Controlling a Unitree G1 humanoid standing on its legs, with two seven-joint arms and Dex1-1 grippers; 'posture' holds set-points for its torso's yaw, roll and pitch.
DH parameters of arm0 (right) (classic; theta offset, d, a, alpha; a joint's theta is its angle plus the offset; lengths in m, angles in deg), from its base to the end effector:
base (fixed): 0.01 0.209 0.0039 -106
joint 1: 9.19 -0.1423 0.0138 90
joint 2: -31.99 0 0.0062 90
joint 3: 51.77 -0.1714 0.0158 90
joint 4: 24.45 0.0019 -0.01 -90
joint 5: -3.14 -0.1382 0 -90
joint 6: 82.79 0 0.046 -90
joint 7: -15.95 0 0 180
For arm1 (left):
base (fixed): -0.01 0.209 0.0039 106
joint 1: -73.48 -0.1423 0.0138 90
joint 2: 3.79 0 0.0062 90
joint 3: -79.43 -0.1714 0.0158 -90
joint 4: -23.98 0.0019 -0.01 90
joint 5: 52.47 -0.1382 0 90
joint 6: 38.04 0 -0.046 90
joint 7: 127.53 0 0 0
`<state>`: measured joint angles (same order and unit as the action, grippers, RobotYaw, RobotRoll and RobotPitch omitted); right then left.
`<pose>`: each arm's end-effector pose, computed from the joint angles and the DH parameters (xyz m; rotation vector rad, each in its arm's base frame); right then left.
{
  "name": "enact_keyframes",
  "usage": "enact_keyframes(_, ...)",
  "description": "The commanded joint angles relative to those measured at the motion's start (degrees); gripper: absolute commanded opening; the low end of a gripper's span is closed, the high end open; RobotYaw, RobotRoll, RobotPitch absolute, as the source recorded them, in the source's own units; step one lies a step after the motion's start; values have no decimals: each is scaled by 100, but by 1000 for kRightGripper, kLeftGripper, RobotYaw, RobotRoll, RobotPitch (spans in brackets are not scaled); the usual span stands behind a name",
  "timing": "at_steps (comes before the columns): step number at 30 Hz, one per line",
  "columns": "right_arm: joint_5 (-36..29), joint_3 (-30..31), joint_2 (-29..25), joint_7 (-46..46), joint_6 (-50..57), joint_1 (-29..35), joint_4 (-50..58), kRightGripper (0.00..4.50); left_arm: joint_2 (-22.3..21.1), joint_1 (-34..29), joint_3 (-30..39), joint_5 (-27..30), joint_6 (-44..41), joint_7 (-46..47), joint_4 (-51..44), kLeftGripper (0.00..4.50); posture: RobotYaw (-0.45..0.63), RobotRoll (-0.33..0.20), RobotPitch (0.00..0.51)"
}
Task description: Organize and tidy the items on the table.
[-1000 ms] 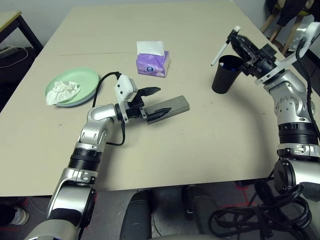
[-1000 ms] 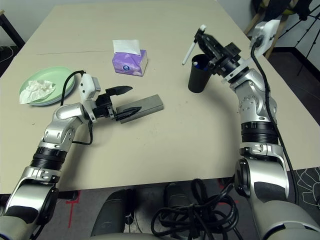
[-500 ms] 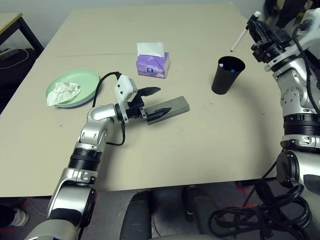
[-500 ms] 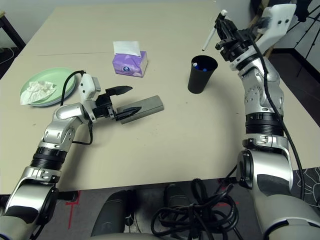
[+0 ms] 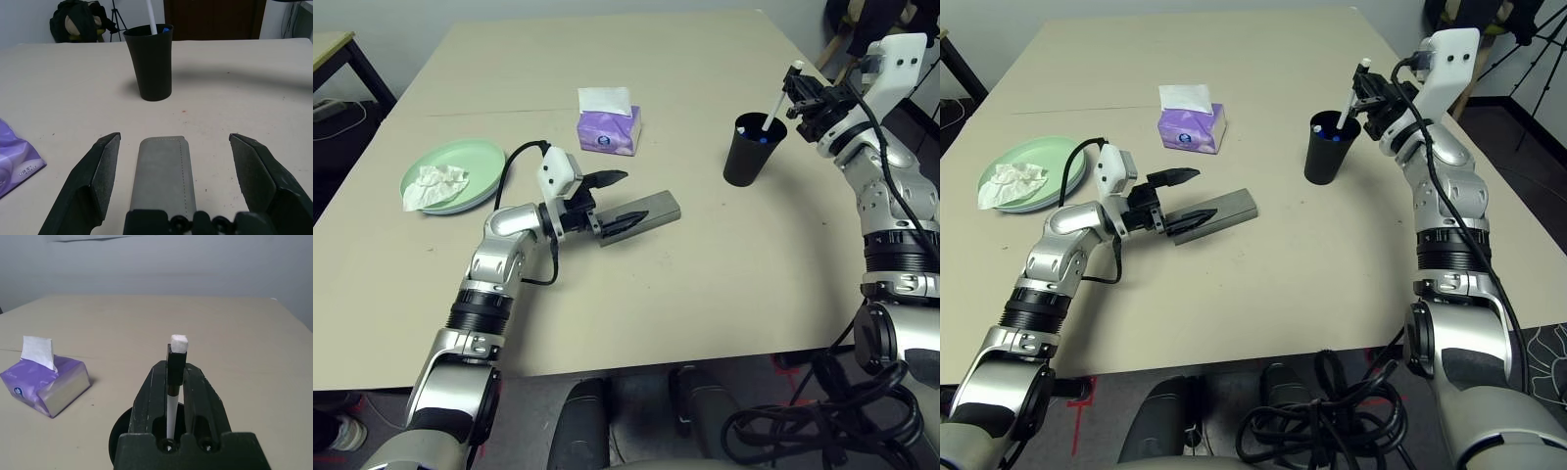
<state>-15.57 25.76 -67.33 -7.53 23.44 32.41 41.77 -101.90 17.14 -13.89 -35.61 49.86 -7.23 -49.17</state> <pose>0.3179 -0.2316 0.2221 0.0137 -0.2315 0.2885 0.2981 0.1936 0.1586 0.2546 -0.1485 -1.1063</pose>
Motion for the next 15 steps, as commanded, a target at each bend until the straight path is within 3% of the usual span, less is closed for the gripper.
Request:
enact_keyframes(1, 80, 50, -16, 4, 82, 70, 180, 1742, -22, 41, -15, -59, 34, -19, 60, 4500, 17, 0, 87)
enact_keyframes(8, 52, 48, -26, -7, 98, 105, 254, 4475, -2, 46, 6, -59, 54, 29, 84, 4500, 17, 0, 83)
enact_keyframes(15, -333, 9, 401, -925, -1102, 742, 665, 4475, 213, 70, 344, -267, 136, 1158, 144, 4500, 18, 0, 82)
